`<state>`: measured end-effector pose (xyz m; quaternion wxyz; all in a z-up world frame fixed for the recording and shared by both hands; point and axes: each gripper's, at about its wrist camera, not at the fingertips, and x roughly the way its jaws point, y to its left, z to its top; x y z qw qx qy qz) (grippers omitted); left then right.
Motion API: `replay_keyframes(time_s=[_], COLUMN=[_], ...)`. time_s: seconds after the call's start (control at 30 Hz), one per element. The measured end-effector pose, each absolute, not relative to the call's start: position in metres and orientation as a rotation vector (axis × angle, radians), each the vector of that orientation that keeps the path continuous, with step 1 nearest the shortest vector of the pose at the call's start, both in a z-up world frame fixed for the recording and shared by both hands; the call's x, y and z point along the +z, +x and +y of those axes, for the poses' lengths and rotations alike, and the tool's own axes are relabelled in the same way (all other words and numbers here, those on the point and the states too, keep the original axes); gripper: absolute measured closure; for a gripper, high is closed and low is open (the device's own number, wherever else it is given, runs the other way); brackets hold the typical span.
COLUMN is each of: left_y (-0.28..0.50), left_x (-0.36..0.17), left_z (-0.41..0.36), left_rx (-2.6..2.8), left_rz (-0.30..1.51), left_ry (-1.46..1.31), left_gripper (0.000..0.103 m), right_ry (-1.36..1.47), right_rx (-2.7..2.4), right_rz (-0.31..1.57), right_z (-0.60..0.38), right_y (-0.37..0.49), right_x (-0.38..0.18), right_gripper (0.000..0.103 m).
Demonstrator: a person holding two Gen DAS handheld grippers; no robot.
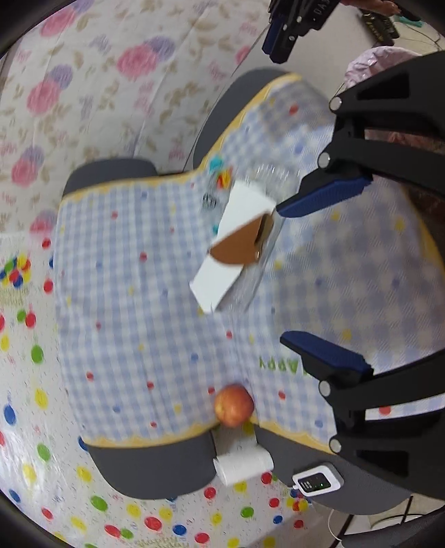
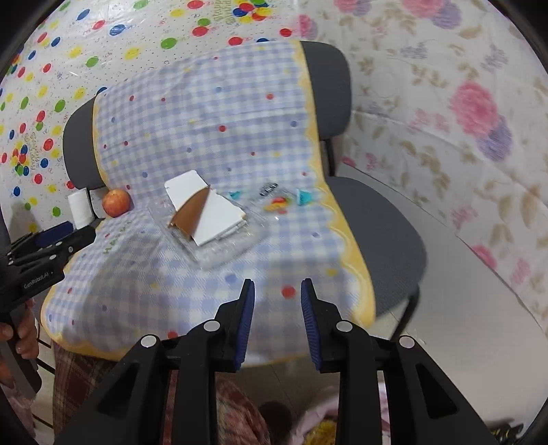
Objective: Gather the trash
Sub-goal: 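Move both tools back over the chair seat toward the paper pieces, then grasp the brown paper piece with the right tool and lift it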
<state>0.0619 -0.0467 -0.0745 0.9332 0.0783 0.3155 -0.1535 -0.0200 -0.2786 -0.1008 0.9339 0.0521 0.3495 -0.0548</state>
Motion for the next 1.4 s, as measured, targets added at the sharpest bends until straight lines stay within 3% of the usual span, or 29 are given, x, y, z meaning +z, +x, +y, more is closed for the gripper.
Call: replay_keyframes(time_s=[0.4, 0.5, 0.83, 1.0, 1.17, 1.4], left_y=[0.137, 0.15, 0.182, 0.182, 0.181, 0.186], left_x=[-0.11, -0.115, -0.125, -0.128, -0.122, -0.114], left_z=[-0.018, -0.012, 0.004, 0.004, 0.0, -0.017], left_rx=[-0.21, -0.19, -0.162, -0.175, -0.183, -0.223], left_rz=[0.715, 0.717, 0.748, 0.765, 0.76, 0.761], left_ry=[0.135, 0.135, 0.131, 0.115, 0.126, 0.149], left_gripper=[0.036, 0.036, 0.036, 0.036, 0.036, 0.033], right_ry=[0.089, 0.075, 0.045, 0.05, 0.047, -0.001], right_rx=[0.036, 0.075, 0.138, 0.149, 0.123, 0.018], right_rz=[0.793, 0.805, 0.912, 0.953, 0.895, 0.783], right_z=[-0.243, -0.225, -0.181, -0.173, -0.172, -0.201], right_y=[0.095, 0.12, 0.201, 0.225, 0.222, 0.193], right_x=[-0.123, -0.127, -0.157, -0.171, -0.155, -0.111], right_gripper=[0.073, 0.065, 0.064, 0.054, 0.083, 0.086])
